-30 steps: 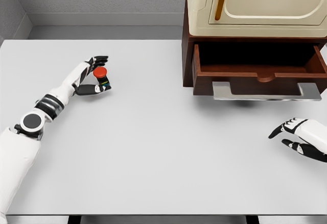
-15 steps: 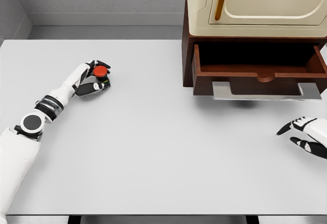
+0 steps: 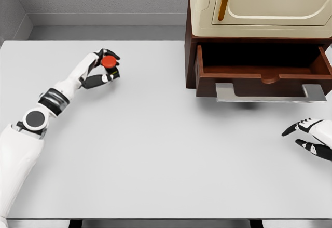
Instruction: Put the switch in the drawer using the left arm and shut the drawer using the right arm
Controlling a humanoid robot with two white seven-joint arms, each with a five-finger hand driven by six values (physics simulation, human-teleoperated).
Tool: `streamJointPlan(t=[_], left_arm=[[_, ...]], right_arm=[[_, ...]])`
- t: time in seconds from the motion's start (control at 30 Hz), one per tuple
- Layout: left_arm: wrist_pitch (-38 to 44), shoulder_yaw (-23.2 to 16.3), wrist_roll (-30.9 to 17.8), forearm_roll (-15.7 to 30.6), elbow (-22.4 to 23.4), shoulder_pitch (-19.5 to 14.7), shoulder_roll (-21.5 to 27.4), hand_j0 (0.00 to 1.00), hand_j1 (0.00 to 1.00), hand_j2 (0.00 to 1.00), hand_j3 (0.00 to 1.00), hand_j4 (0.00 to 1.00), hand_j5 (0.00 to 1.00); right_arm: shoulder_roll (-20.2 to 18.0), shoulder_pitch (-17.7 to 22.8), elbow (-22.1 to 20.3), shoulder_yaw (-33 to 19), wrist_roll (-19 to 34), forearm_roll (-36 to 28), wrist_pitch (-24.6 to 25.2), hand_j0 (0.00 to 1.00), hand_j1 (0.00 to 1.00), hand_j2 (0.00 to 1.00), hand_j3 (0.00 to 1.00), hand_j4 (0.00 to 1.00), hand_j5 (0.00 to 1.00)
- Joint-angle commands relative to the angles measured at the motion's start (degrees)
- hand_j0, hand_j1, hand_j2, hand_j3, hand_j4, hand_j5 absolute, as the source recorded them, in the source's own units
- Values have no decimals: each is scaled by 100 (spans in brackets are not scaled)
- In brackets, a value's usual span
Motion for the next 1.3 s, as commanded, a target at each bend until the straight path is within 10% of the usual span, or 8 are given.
streamJointPlan(t=[0.0,0.23,0.77,1.27], left_arm=[[-2,6,1,-168,-361,0,-10,33,33,33,33,33,33],[-11,6,1,-433,-775,9,-63,34,34,34,34,34,34],[-46,244,63,-2973,-2542,70,-792,33,33,33,33,33,33],[-37,42,63,-4493,-2788,-53,-1996,33,33,33,33,33,33]], right_arm=[[-22,0,-38,-1,-7,-39,4,58,58,58,58,58,58],[-75,0,-74,-1,-7,-30,4,58,58,58,58,58,58],[-84,53,-179,-1,-69,-39,4,58,58,58,58,58,58],[-31,44,-302,-1,-16,-30,4,56,56,56,56,56,56]])
